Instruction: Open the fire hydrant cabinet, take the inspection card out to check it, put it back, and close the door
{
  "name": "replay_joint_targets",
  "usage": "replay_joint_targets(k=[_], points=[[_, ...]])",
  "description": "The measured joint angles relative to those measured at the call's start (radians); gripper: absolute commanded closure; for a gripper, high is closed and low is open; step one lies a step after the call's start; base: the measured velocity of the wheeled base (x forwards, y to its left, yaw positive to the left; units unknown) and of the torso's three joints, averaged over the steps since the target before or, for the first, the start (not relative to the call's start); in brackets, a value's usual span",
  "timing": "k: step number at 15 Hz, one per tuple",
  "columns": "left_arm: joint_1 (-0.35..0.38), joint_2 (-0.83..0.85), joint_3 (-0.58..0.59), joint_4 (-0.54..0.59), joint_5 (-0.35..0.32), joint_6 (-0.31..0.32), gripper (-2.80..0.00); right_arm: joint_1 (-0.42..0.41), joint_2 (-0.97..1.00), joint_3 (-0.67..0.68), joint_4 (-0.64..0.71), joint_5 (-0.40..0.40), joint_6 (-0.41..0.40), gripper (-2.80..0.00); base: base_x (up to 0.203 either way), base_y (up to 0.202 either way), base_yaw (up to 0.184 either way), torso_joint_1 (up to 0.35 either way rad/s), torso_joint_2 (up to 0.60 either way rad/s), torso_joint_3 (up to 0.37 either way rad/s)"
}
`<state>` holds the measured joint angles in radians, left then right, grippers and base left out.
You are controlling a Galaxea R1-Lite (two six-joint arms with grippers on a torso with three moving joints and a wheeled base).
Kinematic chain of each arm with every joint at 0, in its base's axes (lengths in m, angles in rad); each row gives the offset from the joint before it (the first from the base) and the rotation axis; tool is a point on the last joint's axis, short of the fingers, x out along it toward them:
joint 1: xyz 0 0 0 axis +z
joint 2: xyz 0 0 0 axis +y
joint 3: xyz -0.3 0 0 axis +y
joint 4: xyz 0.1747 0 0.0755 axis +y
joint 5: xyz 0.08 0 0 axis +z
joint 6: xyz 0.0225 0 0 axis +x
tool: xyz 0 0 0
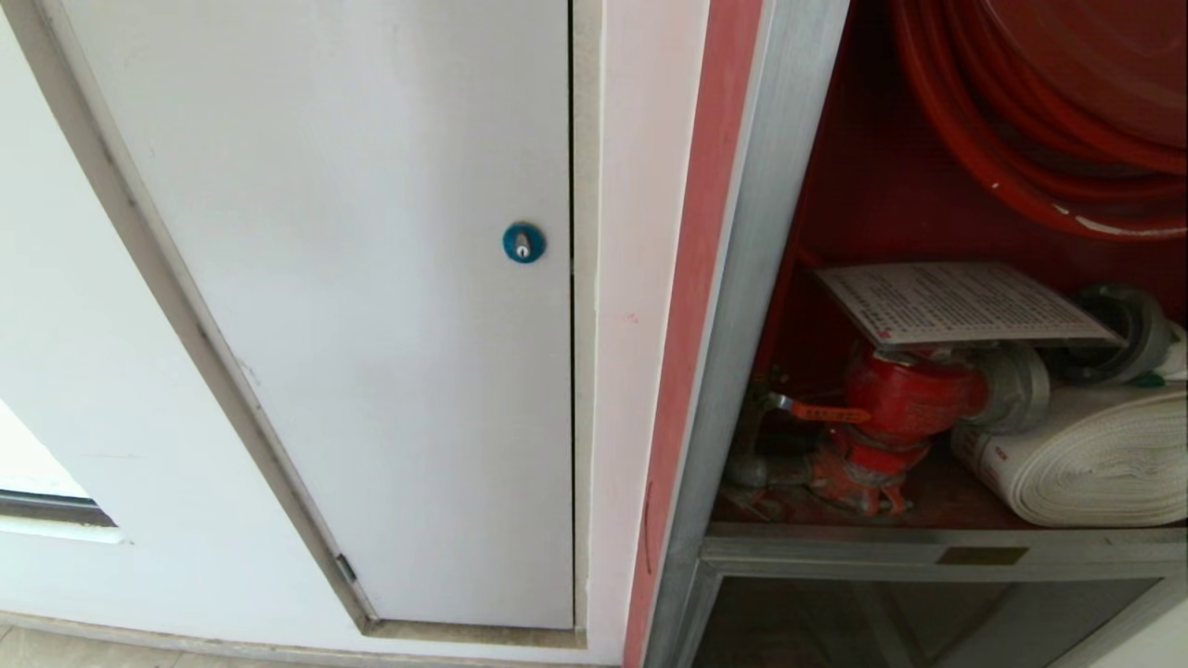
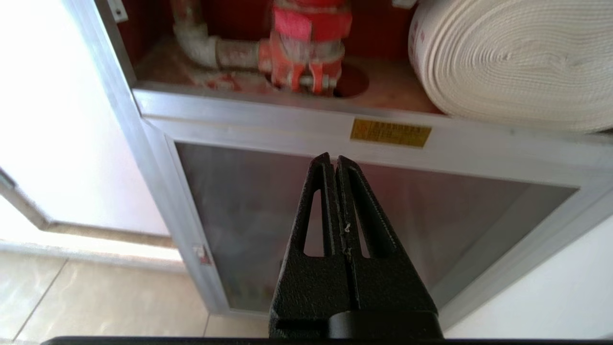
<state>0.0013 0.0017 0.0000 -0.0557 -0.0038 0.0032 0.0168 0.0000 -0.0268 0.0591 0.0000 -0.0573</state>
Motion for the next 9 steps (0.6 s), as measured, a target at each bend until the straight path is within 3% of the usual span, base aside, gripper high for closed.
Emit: replay_joint_targets(k=[6, 9], points=[[0.000, 0.000, 0.000, 0.000, 0.000, 0.000, 0.00, 0.003, 0.160, -0.271, 0.046, -0.033, -0.006, 0.00, 0.000, 0.000, 0.000, 0.000, 0.00, 0.000], [0.000, 0.000, 0.000, 0.000, 0.000, 0.000, 0.00, 0.007, 0.315, -0.397, 0.045, -0.037, -0.108, 0.00, 0.000, 0.000, 0.000, 0.000, 0.00, 0.000]])
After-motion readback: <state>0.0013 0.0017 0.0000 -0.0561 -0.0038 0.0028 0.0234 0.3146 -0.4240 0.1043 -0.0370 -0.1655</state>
